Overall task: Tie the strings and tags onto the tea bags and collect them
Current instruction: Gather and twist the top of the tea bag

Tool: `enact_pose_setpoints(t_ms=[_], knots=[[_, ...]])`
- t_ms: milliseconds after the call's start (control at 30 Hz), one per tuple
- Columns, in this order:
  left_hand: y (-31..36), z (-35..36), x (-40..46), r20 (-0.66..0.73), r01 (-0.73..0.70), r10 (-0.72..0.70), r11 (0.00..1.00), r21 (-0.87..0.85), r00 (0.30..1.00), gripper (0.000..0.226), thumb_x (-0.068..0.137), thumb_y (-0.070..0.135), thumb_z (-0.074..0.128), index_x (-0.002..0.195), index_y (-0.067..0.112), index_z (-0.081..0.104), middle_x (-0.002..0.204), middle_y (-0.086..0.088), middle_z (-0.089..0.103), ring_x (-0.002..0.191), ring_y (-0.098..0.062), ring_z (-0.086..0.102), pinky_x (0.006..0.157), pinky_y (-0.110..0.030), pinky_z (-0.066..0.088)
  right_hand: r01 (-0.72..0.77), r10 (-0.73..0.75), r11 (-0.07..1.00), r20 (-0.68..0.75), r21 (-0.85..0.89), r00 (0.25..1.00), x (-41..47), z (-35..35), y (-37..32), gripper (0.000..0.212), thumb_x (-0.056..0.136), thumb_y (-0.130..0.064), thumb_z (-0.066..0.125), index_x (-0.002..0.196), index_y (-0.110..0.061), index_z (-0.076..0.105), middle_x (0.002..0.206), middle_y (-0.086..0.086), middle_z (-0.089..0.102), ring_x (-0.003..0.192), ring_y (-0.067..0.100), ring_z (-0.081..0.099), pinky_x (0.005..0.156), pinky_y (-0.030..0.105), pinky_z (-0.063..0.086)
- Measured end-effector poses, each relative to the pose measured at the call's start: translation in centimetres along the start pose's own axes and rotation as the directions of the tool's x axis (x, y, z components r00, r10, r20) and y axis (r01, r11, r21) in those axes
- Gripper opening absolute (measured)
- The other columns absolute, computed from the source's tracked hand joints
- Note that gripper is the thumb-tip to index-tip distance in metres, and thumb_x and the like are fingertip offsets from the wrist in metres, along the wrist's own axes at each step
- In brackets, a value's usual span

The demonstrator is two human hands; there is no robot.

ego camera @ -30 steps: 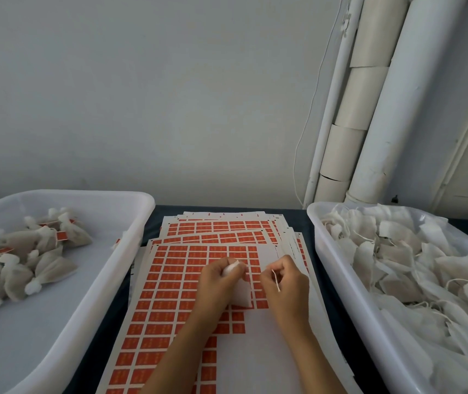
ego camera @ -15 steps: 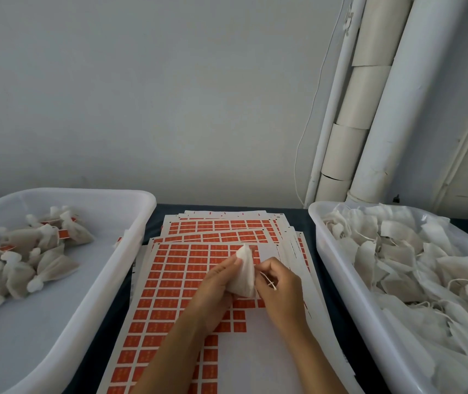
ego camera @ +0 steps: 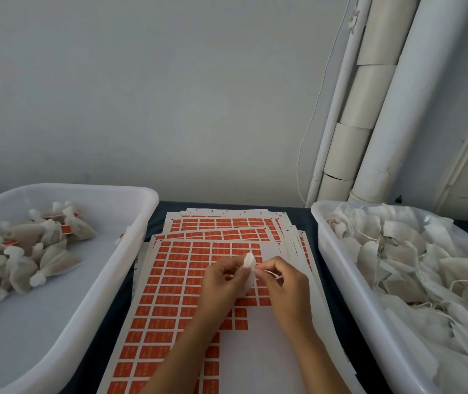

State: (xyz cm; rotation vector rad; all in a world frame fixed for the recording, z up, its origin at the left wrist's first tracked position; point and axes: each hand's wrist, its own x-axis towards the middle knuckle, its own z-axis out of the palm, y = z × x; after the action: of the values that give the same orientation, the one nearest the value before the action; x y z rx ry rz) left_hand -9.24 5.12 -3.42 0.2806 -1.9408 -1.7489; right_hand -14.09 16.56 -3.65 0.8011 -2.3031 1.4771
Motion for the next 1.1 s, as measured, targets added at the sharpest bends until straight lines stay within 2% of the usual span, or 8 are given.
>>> enact_pose_setpoints(t_ms=[67,200,333,467,700,833,900,1100], knots=[[-0.1,0.1,0.1,-0.064,-0.12,0.137,0.968,0.219,0.989,0.011,0.084,0.018,0.068,0.081,0.028,0.071,0.08,0.009,0.066,0.076,-0.012,0.06,0.063,-0.018,0.053,0.05,-0.05,0.998,0.002,-0.04,0.999,-0.1,0.0,0.0,0.009,0.08,-0.02,0.071,0.082,-0.024,0.062,0.081,-0.021,0.062,0.073,-0.004,0.061,0.068,0.002,0.045],[-0.4,0.2,0.1,-0.052,-0.201,0.254,0.86,0.47,0.966,0.003,0.082,0.015,0.071,0.08,0.012,0.069,0.07,0.009,0.054,0.067,-0.01,0.051,0.059,-0.013,0.044,0.224,-0.226,0.963,0.005,-0.152,0.974,-0.1,-0.2,-0.3,0.009,0.078,-0.015,0.073,0.083,-0.014,0.066,0.091,-0.006,0.067,0.083,0.005,0.063,0.074,0.01,0.05],[-0.3,-0.2,0.1,-0.014,-0.251,0.3,0.821,0.513,0.954,0.005,0.083,0.006,0.066,0.079,0.006,0.069,0.069,0.004,0.054,0.064,-0.009,0.048,0.057,-0.014,0.038,0.405,-0.412,0.86,0.043,-0.309,0.91,0.0,-0.5,-1.5,0.006,0.076,-0.018,0.072,0.08,-0.014,0.069,0.106,-0.001,0.066,0.099,0.008,0.059,0.082,0.015,0.049],[-0.5,-0.5,0.2,0.077,-0.321,0.338,0.765,0.558,0.938,0.013,0.083,-0.004,0.063,0.084,0.005,0.072,0.072,-0.004,0.062,0.066,-0.011,0.051,0.056,-0.009,0.037,0.499,-0.474,0.815,0.157,-0.295,0.866,0.1,-0.5,-2.0,0.004,0.076,-0.015,0.074,0.078,-0.016,0.07,0.091,-0.005,0.069,0.086,0.007,0.063,0.08,0.013,0.05],[-0.8,-0.8,0.6,0.182,-0.264,0.197,0.822,0.505,0.963,0.017,0.084,0.003,0.064,0.096,0.014,0.071,0.087,0.0,0.06,0.081,-0.013,0.054,0.071,-0.02,0.05,0.368,-0.334,0.887,0.163,-0.279,0.928,-0.2,-0.1,-1.6,0.009,0.076,-0.011,0.074,0.076,-0.016,0.067,0.081,-0.002,0.066,0.072,0.01,0.063,0.068,0.014,0.053],[-0.1,-1.0,0.3,0.214,-0.173,0.111,0.939,0.297,0.971,0.03,0.089,0.007,0.058,0.093,0.036,0.065,0.097,0.008,0.059,0.092,-0.008,0.056,0.08,-0.016,0.05,0.22,-0.207,0.941,0.076,-0.256,0.975,-0.1,-0.2,-0.9,0.006,0.081,-0.015,0.07,0.081,-0.016,0.064,0.083,-0.003,0.066,0.073,0.007,0.059,0.068,0.007,0.043],[0.1,-0.9,0.2,0.188,-0.128,0.085,0.965,0.228,0.978,0.031,0.092,0.007,0.054,0.095,0.035,0.066,0.099,0.007,0.062,0.095,-0.009,0.057,0.084,-0.02,0.05,0.147,-0.142,0.972,0.036,-0.185,0.989,-0.3,-0.2,-0.7,0.006,0.082,-0.015,0.069,0.082,-0.018,0.063,0.085,-0.007,0.066,0.077,0.004,0.059,0.071,0.008,0.045],[0.4,-0.7,0.1,0.078,-0.14,0.135,0.988,0.068,0.988,0.008,0.081,0.016,0.069,0.084,0.021,0.073,0.077,0.006,0.07,0.075,-0.008,0.065,0.067,-0.016,0.052,-0.01,0.013,0.999,-0.063,0.042,0.998,-0.6,-0.1,-1.4,0.016,0.082,-0.021,0.069,0.079,-0.031,0.056,0.087,-0.028,0.059,0.086,-0.006,0.06,0.073,0.009,0.048]])
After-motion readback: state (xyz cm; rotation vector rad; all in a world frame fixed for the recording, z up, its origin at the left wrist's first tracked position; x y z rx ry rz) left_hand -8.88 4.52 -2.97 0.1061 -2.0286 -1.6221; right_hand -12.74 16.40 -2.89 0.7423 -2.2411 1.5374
